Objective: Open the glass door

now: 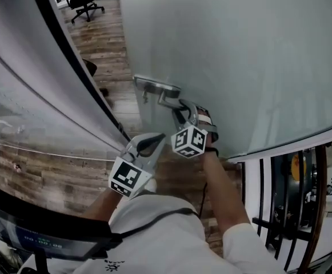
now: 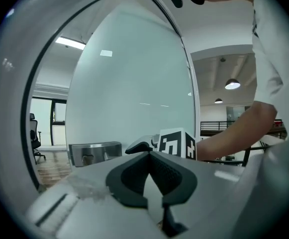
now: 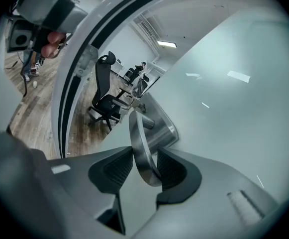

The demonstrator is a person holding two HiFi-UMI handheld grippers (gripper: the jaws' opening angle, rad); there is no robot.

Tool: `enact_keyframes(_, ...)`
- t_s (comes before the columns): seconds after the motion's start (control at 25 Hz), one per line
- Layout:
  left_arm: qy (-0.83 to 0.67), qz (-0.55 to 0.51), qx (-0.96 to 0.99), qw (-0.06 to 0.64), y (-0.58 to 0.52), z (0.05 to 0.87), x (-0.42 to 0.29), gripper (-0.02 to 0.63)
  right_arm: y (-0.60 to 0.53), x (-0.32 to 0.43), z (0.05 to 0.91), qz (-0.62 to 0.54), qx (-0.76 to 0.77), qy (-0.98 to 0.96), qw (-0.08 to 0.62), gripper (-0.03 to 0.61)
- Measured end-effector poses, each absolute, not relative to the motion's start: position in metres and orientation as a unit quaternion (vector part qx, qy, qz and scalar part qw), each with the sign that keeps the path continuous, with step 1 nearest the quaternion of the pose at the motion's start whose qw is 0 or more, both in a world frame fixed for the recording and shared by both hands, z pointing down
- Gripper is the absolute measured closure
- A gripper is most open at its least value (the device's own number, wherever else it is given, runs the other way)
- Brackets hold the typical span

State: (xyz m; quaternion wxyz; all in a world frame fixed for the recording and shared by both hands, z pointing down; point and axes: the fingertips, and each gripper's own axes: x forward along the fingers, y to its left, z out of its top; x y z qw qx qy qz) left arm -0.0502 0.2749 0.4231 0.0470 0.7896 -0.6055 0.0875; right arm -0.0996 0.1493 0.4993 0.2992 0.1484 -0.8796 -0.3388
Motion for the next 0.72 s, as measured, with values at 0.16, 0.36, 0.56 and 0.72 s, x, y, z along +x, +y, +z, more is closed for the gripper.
enact_keyframes(0.16, -0.584, 0.084, 0.806, 0.044, 0.282, 0.424, -0.036, 0.611, 0.152, -0.097, 0.496, -0.341, 0.160, -0.876, 0.301, 0.423)
enact_keyframes(0.36, -0.569, 0.080, 0.816, 0.056, 0.266, 0.419, -0.019, 0.611, 0.130, -0.094, 0.487, -0.339, 0.163, -0.875, 0.305, 0.428)
enact_keyframes(0.56, -0.582, 0.082, 0.807, 0.058, 0.254, 0.426, -0.032, 0.611, 0.120, -0.109, 0.490, -0.341, 0.153, -0.877, 0.301, 0.434)
enact_keyframes(0.72, -0.609, 0.082, 0.786, 0.069, 0.210, 0.429, -0.064, 0.611, 0.086, -0.131, 0.494, -0.347, 0.132, -0.878, 0.301, 0.444)
